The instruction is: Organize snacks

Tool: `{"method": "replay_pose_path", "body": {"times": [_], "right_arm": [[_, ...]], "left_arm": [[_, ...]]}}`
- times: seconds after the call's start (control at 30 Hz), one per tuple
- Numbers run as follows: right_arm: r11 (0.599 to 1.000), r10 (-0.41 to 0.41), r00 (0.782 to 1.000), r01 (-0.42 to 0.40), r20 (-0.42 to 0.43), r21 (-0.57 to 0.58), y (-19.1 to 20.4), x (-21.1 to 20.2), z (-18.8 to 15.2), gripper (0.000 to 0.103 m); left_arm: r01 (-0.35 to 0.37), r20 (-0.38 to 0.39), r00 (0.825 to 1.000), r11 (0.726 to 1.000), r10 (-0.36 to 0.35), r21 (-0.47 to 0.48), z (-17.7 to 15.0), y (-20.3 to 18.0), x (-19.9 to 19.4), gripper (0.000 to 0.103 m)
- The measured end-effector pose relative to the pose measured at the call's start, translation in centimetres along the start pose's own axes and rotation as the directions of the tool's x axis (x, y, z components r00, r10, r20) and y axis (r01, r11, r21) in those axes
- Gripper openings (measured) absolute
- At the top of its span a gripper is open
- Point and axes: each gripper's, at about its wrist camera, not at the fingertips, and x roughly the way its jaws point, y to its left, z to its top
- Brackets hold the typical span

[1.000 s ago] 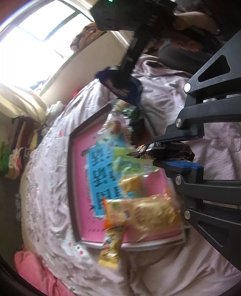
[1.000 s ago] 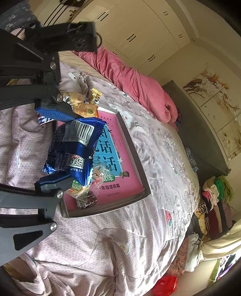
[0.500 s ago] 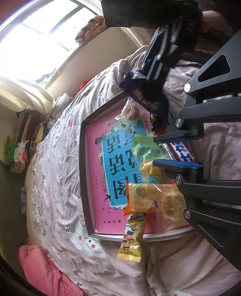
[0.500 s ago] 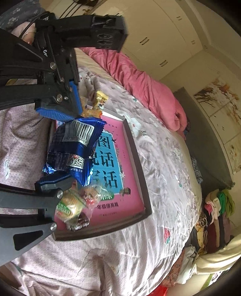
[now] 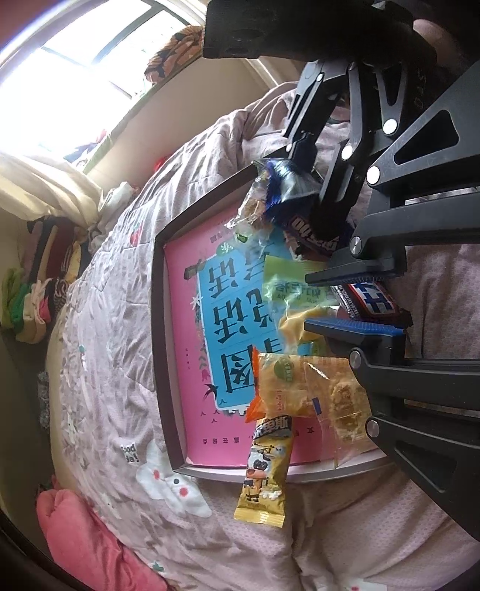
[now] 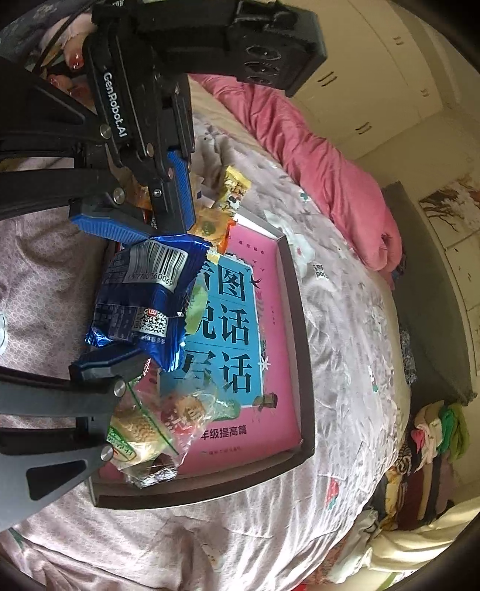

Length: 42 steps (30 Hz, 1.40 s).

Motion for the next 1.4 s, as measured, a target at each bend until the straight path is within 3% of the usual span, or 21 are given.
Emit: {"method": "replay_pose_path", "body": {"times": [0.3,0.47,0.63,0.77,0.93,1.0,1.23,1.4], "right_arm": [[1.000,-0.004,1.000,0.004,0.006,-0.011,0.2,0.0,0.2,0.050],[1.000,-0.006,0.999,0.007,0.037,-0.008,0.3,-0.9,0.2,0.051],[1.000,-0.030,0.997,0.031,0.077,-0.006,0.3,-2.6,0.1,0.057],[0.995,-0.096,0.988,0.099,0.122,-0.019,0.4,-4.8,-0.2,0.069],[0.975,-0.203,0.968,0.213,0.147,-0.061,0.8,-7.0,-1.5,0.075],[0.973,-0.211,0.966,0.223,0.146,-0.066,0.8,-7.6,-2.0,0.076],[0.972,-0.216,0.966,0.226,0.142,-0.058,0.8,-9.3,-3.7,0.096],[0.974,-0.213,0.969,0.220,0.125,-0.047,0.7,-10.1,-4.9,0.100]], "left_arm": [[-0.003,-0.003,1.000,1.000,0.003,-0.006,-0.5,0.1,-0.5,0.022],[-0.017,0.011,1.000,1.000,0.017,-0.019,-0.7,0.2,-1.2,0.051],[-0.057,0.032,0.998,0.998,0.058,-0.010,-1.0,-0.3,-2.4,0.062],[-0.086,0.051,0.995,0.996,0.086,0.007,-1.7,-1.2,-3.9,0.072],[-0.163,0.063,0.985,0.987,0.163,0.001,-3.0,-2.1,-5.3,0.077],[-0.180,0.057,0.982,0.984,0.180,-0.006,-3.7,-2.3,-5.8,0.078],[-0.214,0.058,0.974,0.974,0.218,-0.077,-6.0,-2.4,-7.0,0.078],[-0.220,0.060,0.972,0.970,0.226,-0.100,-7.5,-2.8,-7.6,0.078]]}}
